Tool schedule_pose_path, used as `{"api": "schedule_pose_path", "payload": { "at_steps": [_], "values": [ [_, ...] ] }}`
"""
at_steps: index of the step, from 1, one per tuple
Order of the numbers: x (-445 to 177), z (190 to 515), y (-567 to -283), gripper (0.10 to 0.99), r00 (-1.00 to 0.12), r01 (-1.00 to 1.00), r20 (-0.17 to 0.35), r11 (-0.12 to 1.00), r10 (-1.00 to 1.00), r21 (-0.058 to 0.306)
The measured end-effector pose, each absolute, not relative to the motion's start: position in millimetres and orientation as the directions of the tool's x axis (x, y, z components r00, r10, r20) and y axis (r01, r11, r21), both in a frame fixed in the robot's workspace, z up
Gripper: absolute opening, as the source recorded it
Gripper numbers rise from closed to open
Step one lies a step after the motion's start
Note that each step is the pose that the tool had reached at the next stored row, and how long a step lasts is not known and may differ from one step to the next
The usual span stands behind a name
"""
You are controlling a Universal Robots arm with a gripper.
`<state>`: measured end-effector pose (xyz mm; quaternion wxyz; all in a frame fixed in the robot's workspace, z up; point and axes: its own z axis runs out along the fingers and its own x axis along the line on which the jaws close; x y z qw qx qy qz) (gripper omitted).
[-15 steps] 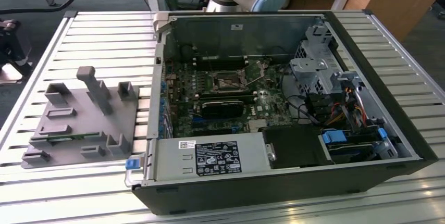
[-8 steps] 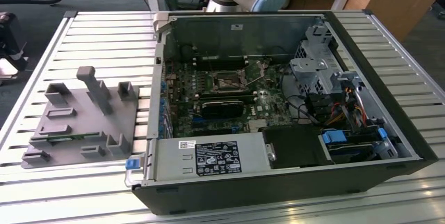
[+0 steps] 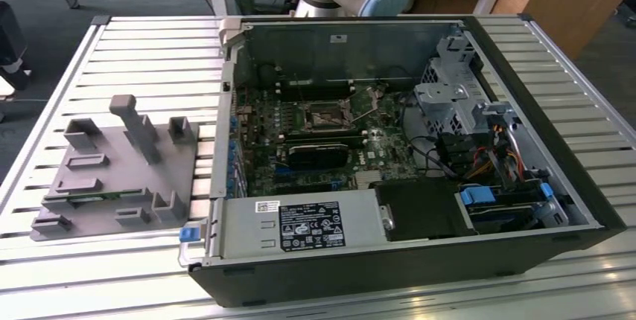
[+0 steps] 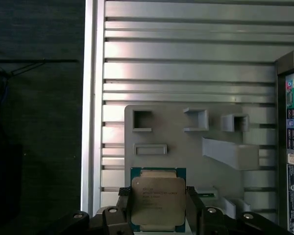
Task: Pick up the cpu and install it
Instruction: 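Pick up the cpu and move it towards the insertion slot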
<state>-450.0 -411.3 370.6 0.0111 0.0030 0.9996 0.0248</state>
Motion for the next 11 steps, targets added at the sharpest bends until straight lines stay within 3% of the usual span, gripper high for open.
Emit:
{"api": "schedule_pose_path", "payload": {
  "at_steps": [11],
  "values": [
    [-450,404,-411,0.533,-1.0,0.005,-0.022,0.999,0.007,0.05]
  ]
}}
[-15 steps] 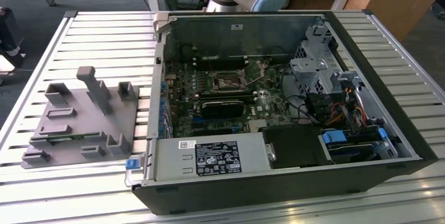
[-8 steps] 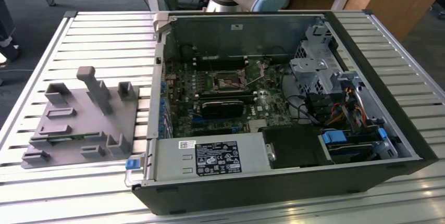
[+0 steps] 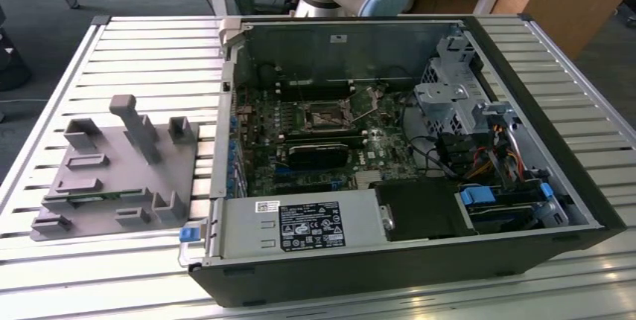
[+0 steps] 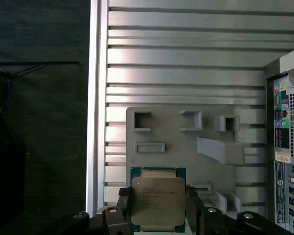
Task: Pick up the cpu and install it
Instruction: 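Pick up the cpu and move it towards the insertion slot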
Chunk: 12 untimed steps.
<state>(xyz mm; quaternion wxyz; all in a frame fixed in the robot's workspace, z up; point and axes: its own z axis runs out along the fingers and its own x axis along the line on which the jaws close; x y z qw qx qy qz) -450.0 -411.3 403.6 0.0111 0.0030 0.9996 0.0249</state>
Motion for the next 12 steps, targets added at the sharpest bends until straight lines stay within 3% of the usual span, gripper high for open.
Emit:
{"api": "schedule_pose_path", "payload": {
  "at_steps": [12],
  "values": [
    [-429,405,-411,0.533,-1.0,0.006,-0.022,0.999,0.007,0.05]
  ]
}}
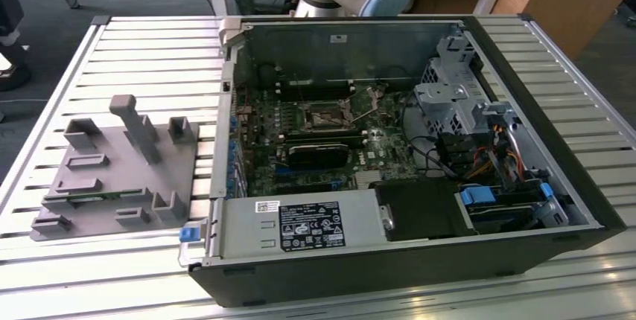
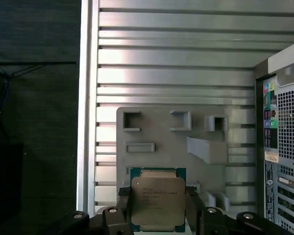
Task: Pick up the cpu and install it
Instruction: 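Pick up the cpu and move it towards the insertion slot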
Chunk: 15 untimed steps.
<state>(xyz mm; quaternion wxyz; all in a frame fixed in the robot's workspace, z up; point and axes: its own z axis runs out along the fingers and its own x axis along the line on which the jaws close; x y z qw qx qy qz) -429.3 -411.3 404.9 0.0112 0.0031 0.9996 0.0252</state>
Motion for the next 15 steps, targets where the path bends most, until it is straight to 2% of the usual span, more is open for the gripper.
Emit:
{"api": "schedule_pose_path", "payload": {
  "at_steps": [15],
  "values": [
    [-388,402,-411,0.533,-1.0,0.012,-0.022,0.999,0.014,0.051]
  ]
}}
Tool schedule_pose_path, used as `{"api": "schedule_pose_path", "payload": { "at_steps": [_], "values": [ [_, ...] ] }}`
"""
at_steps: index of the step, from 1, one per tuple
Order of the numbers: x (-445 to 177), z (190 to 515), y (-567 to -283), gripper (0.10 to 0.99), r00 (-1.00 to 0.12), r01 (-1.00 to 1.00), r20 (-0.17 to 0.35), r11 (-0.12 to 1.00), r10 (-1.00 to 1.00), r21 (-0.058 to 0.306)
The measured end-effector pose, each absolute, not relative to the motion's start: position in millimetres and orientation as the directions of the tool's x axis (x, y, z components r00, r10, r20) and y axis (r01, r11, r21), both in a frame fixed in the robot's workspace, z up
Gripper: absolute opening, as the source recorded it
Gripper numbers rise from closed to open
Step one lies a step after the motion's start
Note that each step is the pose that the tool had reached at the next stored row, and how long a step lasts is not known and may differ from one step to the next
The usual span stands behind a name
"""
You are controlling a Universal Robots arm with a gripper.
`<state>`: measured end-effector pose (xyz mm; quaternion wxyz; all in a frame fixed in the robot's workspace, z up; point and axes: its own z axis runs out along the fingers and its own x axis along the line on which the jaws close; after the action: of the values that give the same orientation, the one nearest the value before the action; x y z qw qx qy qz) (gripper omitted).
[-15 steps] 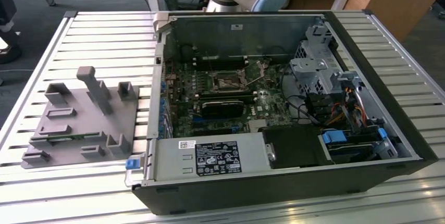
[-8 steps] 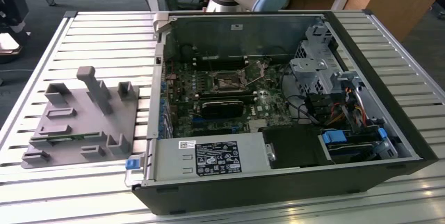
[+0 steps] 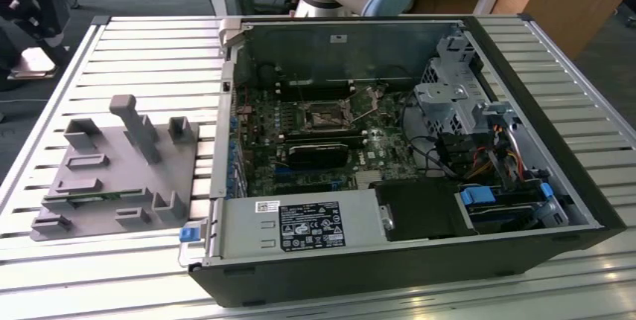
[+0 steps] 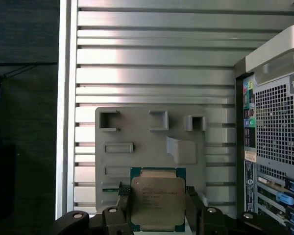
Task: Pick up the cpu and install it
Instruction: 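Pick up the cpu and move it towards the insertion slot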
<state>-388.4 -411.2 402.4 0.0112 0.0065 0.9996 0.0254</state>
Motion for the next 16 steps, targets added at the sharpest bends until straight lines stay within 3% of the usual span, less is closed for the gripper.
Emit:
{"api": "schedule_pose_path", "payload": {
  "at_steps": [16],
  "values": [
    [-367,403,-410,0.533,-1.0,0.012,-0.022,0.999,0.014,0.051]
  ]
}}
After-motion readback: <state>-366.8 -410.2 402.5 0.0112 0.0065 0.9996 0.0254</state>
